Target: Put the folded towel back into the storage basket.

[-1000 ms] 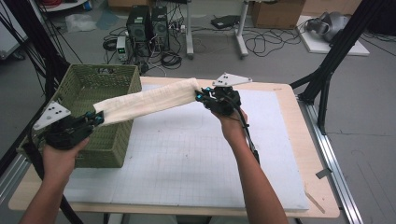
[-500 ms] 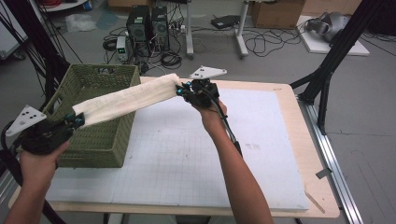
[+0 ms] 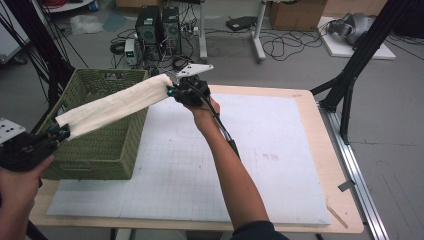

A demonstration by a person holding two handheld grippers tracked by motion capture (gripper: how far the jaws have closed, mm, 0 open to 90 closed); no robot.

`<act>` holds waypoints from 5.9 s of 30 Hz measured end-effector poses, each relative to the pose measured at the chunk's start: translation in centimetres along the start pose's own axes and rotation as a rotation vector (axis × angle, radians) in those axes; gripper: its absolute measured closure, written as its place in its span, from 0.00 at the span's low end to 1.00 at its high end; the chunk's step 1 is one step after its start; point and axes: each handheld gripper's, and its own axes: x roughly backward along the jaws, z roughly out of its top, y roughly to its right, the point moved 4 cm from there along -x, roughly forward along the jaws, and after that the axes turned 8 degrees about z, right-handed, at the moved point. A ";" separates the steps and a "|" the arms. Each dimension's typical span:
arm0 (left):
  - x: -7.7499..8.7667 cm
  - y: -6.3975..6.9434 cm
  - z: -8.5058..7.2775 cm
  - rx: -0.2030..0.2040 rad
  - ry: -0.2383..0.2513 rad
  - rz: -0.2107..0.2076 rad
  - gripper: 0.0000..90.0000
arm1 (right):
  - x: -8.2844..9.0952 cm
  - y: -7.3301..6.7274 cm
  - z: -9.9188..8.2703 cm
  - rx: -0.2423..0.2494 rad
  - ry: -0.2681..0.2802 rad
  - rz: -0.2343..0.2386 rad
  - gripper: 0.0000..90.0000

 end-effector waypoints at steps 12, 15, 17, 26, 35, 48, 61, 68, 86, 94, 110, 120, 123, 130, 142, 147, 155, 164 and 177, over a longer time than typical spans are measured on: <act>1.1 -1.6 -0.9 0.007 -0.003 0.050 0.94 | -3.4 -0.4 1.0 -0.004 -0.013 0.019 0.89; 1.6 -2.0 -0.8 0.005 0.002 0.060 0.94 | -3.9 -0.6 1.4 -0.002 -0.005 0.031 0.89; 2.0 -2.3 -0.8 0.007 0.003 0.073 0.94 | -4.3 -0.9 1.7 0.009 -0.002 0.038 0.89; 3.2 -3.9 -1.6 0.018 -0.002 0.122 0.94 | -7.2 -2.0 3.3 0.033 -0.021 0.068 0.89; 4.1 -5.1 -2.2 0.034 0.000 0.159 0.94 | -10.3 -2.8 4.3 0.039 -0.036 0.087 0.89; 2.6 -5.6 -2.5 0.054 -0.041 0.188 0.81 | -13.9 -2.9 4.3 0.038 -0.072 0.017 0.83; 3.8 -4.5 -1.1 0.030 0.050 0.195 0.40 | -12.1 -2.3 4.5 0.037 -0.053 -0.007 0.61; 3.6 -4.0 -1.1 0.032 0.047 0.186 0.41 | -9.5 -2.0 4.9 0.058 -0.028 -0.015 0.59; 1.2 -0.2 -0.8 0.091 0.064 0.023 0.30 | -0.4 0.9 1.9 0.041 -0.012 -0.034 0.44; -0.7 4.0 -0.5 0.078 0.078 -0.083 0.21 | 4.6 1.0 -1.0 0.033 -0.001 -0.043 0.31; -4.7 11.8 0.0 0.056 0.063 -0.259 0.21 | 13.1 2.2 -7.6 -0.015 -0.023 -0.123 0.22; -6.8 16.6 -0.1 0.020 0.051 -0.366 0.21 | 18.9 2.6 -13.1 -0.068 -0.019 -0.215 0.18; -7.4 18.1 -0.3 0.011 0.044 -0.395 0.21 | 20.6 2.6 -15.1 -0.104 -0.022 -0.252 0.14; -8.9 20.7 -1.5 -0.006 0.020 -0.443 0.21 | 23.6 2.4 -18.7 -0.135 -0.044 -0.311 0.13; -10.1 22.6 -4.3 -0.044 -0.021 -0.448 0.22 | 25.6 1.2 -21.5 -0.136 -0.040 -0.350 0.13; -10.3 23.1 -5.5 -0.056 -0.023 -0.440 0.23 | 25.7 0.6 -22.6 -0.146 -0.027 -0.341 0.13; -10.0 23.5 -7.3 -0.061 -0.032 -0.437 0.23 | 26.0 0.3 -23.3 -0.166 -0.030 -0.343 0.13; -9.6 23.7 -7.8 -0.085 -0.040 -0.446 0.23 | 26.0 0.0 -23.7 -0.185 -0.032 -0.344 0.13; -9.7 23.3 -8.2 -0.067 -0.050 -0.443 0.23 | 25.9 0.3 -24.2 -0.203 -0.036 -0.348 0.13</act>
